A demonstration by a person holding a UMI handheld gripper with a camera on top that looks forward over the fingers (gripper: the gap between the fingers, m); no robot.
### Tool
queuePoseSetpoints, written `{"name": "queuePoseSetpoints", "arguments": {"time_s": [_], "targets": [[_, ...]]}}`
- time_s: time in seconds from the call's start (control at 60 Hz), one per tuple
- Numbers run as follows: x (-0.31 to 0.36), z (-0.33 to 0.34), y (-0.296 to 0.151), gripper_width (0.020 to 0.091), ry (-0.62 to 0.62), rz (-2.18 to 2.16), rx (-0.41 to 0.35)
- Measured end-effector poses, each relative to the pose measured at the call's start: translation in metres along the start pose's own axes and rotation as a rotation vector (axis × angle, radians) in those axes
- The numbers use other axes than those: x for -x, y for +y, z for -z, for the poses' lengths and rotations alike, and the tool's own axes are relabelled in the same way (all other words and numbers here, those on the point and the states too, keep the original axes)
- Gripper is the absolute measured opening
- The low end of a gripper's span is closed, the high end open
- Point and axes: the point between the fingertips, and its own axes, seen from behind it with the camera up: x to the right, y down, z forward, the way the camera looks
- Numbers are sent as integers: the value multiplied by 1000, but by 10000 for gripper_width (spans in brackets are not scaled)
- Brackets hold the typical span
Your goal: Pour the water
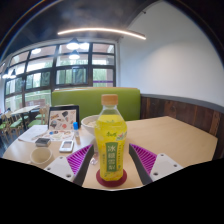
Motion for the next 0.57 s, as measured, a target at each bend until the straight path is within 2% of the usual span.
{"name": "queuePoseSetpoints", "arguments": {"time_s": [0.267,0.35,0.567], "targets": [[63,154,-16,822,-72,-13,-28],[86,205,-11,826,-106,-16,-49],[120,274,17,832,-174,-53,-20]]}}
